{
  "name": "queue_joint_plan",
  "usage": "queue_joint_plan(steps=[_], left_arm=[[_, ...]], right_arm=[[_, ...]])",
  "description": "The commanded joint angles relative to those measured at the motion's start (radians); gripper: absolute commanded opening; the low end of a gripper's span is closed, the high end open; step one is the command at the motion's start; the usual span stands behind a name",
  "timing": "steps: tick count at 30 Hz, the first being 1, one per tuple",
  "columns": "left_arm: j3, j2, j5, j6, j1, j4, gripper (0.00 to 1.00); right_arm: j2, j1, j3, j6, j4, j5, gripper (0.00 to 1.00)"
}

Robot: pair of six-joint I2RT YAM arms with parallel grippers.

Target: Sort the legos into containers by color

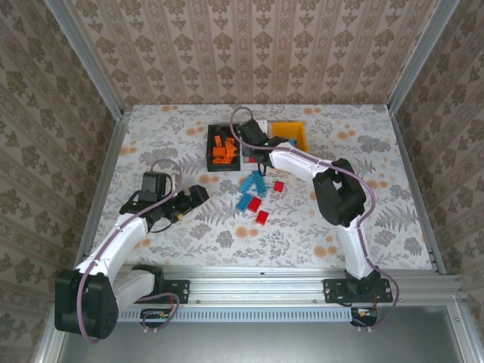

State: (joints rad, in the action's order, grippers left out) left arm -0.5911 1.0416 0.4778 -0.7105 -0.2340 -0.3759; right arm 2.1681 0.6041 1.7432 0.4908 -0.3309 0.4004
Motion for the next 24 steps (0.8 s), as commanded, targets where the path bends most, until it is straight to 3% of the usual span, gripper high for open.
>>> queue_joint_plan(steps=[1,6,13,19,24], left_arm=[[-0.035,-0.006,0.032,0.012,0.002,-0.024,1.00],[-0.056,0.000,0.042,0.009,-0.004,-0.025,1.00],[-0.041,0.011,0.012,-0.021,-0.103,0.042,1.00],[-0.068,0.142,-0.039,-0.051,-0.283,0.123,1.00],[-0.087,0.178,-0.064,-0.075,-0.336,0.152,1.00]], right_arm=[[-0.003,0.005,0.045,-0.038,-0.077,-0.015,0.58],[-0.119,0.010,-0.056,-0.043,-0.029,0.020,0.58],[-0.386,0.032,-0.496,0.115,0.088,0.091,0.61],[-0.385,0.032,-0.664,0.193,0.130,0.016,0.66],[-0.344,0.024,-0.684,0.221,0.141,0.037,0.68]])
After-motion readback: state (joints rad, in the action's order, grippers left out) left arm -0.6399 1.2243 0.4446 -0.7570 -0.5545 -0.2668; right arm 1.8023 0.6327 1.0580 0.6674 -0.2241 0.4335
